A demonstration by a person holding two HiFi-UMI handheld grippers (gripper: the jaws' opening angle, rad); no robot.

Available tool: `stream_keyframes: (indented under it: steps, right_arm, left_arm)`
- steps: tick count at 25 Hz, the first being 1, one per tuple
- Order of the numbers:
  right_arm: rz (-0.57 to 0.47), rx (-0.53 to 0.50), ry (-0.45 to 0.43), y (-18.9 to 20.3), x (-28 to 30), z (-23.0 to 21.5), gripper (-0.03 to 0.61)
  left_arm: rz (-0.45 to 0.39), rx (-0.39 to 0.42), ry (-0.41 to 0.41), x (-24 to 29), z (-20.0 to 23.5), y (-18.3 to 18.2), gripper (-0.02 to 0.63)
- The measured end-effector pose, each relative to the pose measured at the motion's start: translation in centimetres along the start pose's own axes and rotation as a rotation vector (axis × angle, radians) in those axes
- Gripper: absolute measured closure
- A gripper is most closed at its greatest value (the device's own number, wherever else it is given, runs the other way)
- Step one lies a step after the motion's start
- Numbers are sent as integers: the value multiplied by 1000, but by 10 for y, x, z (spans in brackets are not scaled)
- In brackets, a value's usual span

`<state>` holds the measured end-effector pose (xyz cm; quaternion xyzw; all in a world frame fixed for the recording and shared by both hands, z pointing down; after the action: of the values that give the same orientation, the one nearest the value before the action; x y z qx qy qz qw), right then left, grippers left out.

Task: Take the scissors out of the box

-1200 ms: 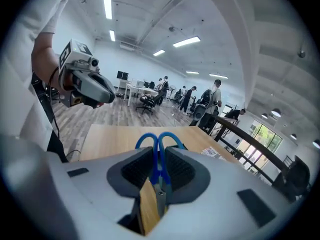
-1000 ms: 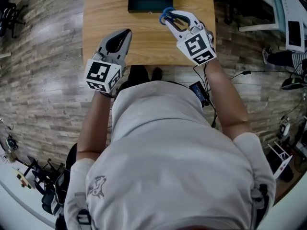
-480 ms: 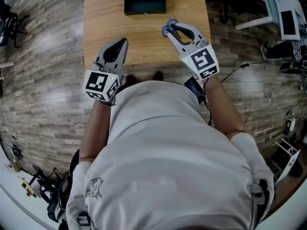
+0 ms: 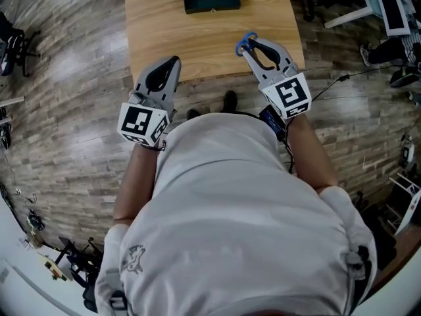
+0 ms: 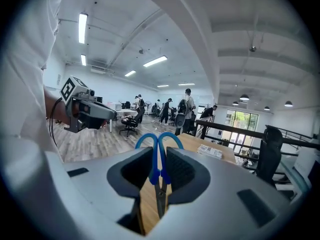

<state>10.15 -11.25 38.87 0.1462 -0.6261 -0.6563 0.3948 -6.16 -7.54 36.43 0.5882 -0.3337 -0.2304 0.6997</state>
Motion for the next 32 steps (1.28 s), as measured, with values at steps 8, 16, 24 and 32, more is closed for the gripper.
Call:
stream_keyframes:
  steps: [8,16,24,32]
  right_arm:
    - [1,47,54,-10,-16,64,486]
    - [12,68,74,-7,-40,103,485]
    - [-27,55,36,-10,-68,105,485]
    - [-78,45,-20,-5,-96,88,485]
  left_arm:
    - [-4,-8,53,-64,3,16,609]
    - [-2,-17,73,-100,-3,30,609]
    - [-17,-2,43,-103,-26,25,609]
    - [-30,4,9,-81,-66,19,609]
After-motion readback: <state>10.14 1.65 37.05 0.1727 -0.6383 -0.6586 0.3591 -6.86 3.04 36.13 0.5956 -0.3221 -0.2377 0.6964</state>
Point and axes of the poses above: the fingertips, and each gripper's own axes: x forward along the fingers, z to its left, y out of its underside, the point moved 1 cm from there along -x, backward along the fingers, and after that the axes turned 3 degrees about y, right-handed, at the moved point
